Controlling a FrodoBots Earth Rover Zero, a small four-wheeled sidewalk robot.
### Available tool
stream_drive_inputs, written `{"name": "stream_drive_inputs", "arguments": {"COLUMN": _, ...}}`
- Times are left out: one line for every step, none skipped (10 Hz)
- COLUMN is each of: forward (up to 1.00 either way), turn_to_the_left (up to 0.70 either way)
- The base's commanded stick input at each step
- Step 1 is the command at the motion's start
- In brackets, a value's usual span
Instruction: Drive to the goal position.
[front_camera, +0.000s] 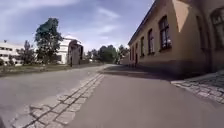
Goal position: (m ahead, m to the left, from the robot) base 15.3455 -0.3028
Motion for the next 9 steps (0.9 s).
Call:
{"name": "stream_drive_inputs", "arguments": {"forward": 0.7, "turn_to_the_left": -0.24}}
{"name": "stream_drive_inputs", "arguments": {"forward": 0.7, "turn_to_the_left": -0.27}}
{"name": "stream_drive_inputs", "arguments": {"forward": 0.7, "turn_to_the_left": -0.31}}
{"name": "stream_drive_inputs", "arguments": {"forward": 0.7, "turn_to_the_left": -0.35}}
{"name": "stream_drive_inputs", "arguments": {"forward": 0.7, "turn_to_the_left": -0.14}}
{"name": "stream_drive_inputs", "arguments": {"forward": 0.7, "turn_to_the_left": -0.02}}
{"name": "stream_drive_inputs", "arguments": {"forward": 0.7, "turn_to_the_left": -0.06}}
{"name": "stream_drive_inputs", "arguments": {"forward": 0.7, "turn_to_the_left": -0.11}}
{"name": "stream_drive_inputs", "arguments": {"forward": 0.7, "turn_to_the_left": -0.16}}
